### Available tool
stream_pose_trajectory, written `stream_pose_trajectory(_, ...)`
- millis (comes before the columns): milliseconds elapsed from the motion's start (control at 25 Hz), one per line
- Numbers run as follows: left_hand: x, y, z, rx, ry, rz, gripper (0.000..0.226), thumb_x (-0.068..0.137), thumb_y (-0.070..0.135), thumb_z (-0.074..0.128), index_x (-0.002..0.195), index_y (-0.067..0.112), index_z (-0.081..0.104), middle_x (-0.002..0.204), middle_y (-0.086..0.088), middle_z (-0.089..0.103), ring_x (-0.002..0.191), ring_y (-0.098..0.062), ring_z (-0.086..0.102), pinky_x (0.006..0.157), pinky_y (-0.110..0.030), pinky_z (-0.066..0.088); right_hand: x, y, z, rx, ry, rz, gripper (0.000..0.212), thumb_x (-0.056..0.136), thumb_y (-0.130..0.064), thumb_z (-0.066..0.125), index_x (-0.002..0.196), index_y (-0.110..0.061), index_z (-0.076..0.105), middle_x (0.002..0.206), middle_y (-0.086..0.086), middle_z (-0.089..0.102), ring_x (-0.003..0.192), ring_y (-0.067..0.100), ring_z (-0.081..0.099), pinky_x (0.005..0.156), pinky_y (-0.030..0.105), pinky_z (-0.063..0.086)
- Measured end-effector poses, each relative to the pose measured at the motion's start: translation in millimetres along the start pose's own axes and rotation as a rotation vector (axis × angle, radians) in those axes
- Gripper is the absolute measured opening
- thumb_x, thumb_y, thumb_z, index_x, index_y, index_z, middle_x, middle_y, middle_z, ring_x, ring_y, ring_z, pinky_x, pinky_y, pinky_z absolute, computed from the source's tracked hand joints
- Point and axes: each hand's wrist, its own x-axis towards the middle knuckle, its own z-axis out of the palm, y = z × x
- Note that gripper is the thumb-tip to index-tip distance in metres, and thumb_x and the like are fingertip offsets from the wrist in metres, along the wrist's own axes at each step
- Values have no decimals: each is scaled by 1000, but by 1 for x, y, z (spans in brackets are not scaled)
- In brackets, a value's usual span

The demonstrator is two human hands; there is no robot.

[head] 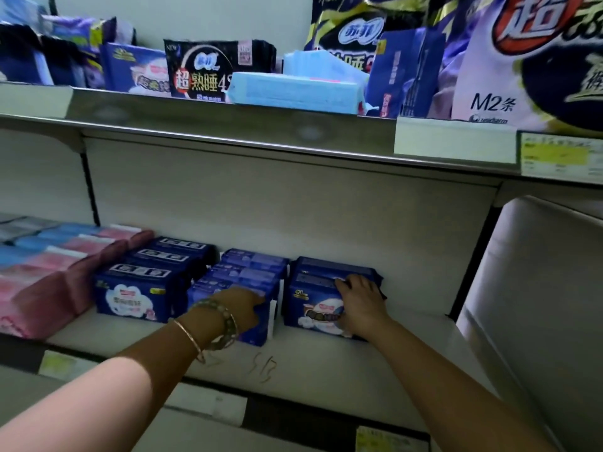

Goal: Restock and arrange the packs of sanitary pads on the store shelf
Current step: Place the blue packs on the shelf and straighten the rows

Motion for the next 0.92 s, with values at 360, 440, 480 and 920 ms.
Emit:
stream_pose_trajectory(360, -25, 4, 12, -209, 212, -5, 52, 90, 24, 53, 138, 18, 36, 148, -7, 29, 130, -26, 39, 106, -42, 35, -39, -18, -41, 158, 87, 63, 85, 86, -45, 59, 149, -13, 12, 152, 11, 23, 137, 27, 23, 113, 34, 17)
stream_pose_trajectory(440, -48, 11, 19, -219, 233, 67, 56, 89, 25, 55, 140, 18, 32, 150, -6, 24, 130, -25, 39, 105, -41, 36, -59, -28, -51, 250, 154, 69, 76, 86, -40, 61, 146, -9, 25, 146, 14, 33, 130, 29, 34, 109, 32, 29)
stream_pose_trajectory(480, -62, 15, 22, -233, 238, 100, 58, 89, 25, 55, 141, 18, 31, 151, -7, 22, 130, -25, 40, 105, -41, 36, -71, -35, -55, 284, 182, 82, 70, 86, -35, 61, 144, -8, 31, 143, 15, 36, 128, 30, 37, 107, 33, 31)
stream_pose_trajectory(920, -235, -4, 94, -401, 180, 190, 49, 92, 30, 52, 137, 18, 39, 140, -5, 41, 125, -23, 45, 106, -35, 36, -226, -157, -37, 420, 169, 252, 47, 87, -18, 58, 133, -9, 48, 136, 13, 44, 124, 30, 43, 104, 28, 31)
